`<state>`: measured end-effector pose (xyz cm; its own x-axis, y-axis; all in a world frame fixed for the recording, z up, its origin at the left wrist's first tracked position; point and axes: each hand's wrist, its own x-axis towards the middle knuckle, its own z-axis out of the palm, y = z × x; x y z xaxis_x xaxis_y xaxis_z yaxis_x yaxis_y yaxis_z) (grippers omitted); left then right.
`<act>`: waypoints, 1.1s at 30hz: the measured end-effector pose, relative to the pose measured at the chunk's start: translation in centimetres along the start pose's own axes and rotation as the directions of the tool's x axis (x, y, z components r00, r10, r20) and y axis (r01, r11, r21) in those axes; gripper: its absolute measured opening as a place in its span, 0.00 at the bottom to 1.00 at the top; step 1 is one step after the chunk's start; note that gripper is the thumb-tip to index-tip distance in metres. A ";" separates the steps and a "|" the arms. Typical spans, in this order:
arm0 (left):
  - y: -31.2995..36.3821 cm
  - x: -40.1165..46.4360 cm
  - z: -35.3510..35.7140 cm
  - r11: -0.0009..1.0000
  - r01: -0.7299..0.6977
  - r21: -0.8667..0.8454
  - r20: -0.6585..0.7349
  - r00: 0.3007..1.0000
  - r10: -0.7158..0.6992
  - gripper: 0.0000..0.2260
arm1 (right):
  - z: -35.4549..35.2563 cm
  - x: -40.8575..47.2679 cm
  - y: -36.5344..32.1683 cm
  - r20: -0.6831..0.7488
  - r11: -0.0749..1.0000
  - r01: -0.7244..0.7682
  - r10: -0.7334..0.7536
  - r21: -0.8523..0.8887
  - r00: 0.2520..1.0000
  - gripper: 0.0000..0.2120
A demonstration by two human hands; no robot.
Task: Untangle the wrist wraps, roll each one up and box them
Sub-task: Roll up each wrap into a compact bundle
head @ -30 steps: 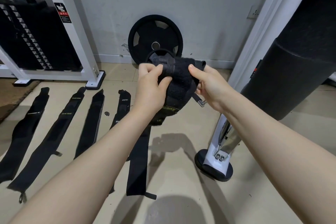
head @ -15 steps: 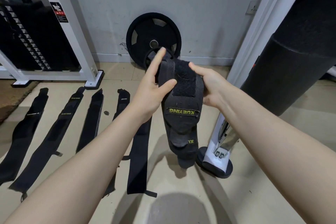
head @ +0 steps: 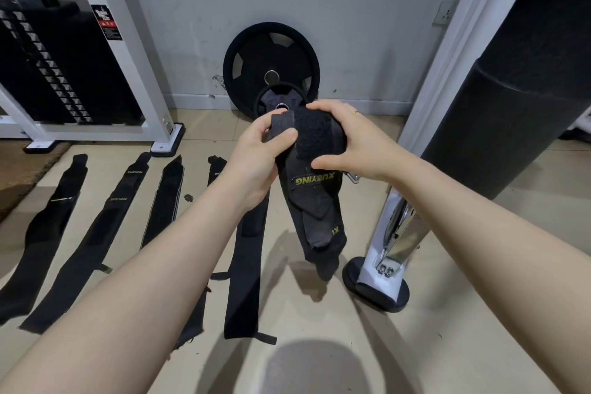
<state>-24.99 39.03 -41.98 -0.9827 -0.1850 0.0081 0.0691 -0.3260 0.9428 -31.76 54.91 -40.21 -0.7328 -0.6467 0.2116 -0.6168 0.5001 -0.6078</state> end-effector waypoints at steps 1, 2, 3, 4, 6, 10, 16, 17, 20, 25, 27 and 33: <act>0.1 0.0 0.0 1.000 0.016 0.023 0.051 0.999 -0.018 0.14 | 0.0 0.0 0.3 -0.021 0.999 -0.011 0.011 -0.031 1.000 0.34; 0.2 -0.1 -0.1 0.997 0.019 0.076 0.102 0.994 -0.027 0.15 | -0.2 0.0 0.2 -0.045 0.999 -0.019 0.018 -0.039 0.999 0.31; 0.3 -0.1 -0.2 0.986 0.005 0.164 0.140 0.990 -0.028 0.18 | -0.4 -0.1 0.1 -0.066 0.999 -0.037 0.035 -0.020 0.997 0.28; 0.4 -0.1 -0.4 0.962 -0.025 0.273 0.158 0.987 -0.019 0.21 | -0.6 -0.2 0.0 -0.080 0.998 -0.055 0.056 0.016 0.995 0.26; 0.7 -0.2 -0.6 0.888 -0.103 0.448 0.151 0.988 0.038 0.23 | -1.1 -0.2 -0.4 -0.071 0.993 -0.096 0.101 0.070 0.992 0.24; 0.7 -0.2 -1.3 0.893 -0.135 0.428 0.159 0.985 0.073 0.23 | -1.7 0.2 -1.3 0.086 0.932 -0.215 0.198 0.291 0.976 0.21; 0.5 0.0 -0.8 0.927 -0.210 0.309 0.112 0.977 0.184 0.15 | -1.5 0.4 -1.4 0.157 0.813 -0.363 0.328 0.455 0.932 0.20; 0.4 0.1 -0.7 0.930 -0.200 0.307 0.081 0.980 0.183 0.14 | -1.1 0.4 -1.3 0.116 0.825 -0.341 0.324 0.452 0.939 0.27; 0.2 0.6 -0.9 0.949 -0.148 0.278 -0.011 0.987 0.157 0.12 | 0.1 0.2 -0.8 0.051 0.938 -0.190 0.183 0.289 0.982 0.47; 0.6 0.7 -0.4 0.978 -0.055 0.199 -0.040 0.997 0.064 0.10 | 1.4 -0.4 -0.2 -0.099 0.996 -0.011 0.019 0.086 0.995 0.42; 1.0 0.7 0.0 0.973 -0.016 0.231 -0.040 0.999 0.026 0.09 | 1.1 -0.5 -0.1 -0.121 0.997 -0.009 0.018 0.077 0.993 0.36; 1.1 0.3 0.0 0.970 0.080 0.228 0.095 0.990 -0.104 0.09 | -0.1 0.2 0.1 0.057 0.894 -0.243 0.239 0.377 0.969 0.22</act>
<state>-25.18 38.62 -40.99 -0.9964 -0.0609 -0.0585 -0.0509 -0.1195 0.9915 -32.04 54.88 -40.13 -0.8414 -0.5401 0.0157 -0.2649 0.3870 -0.8832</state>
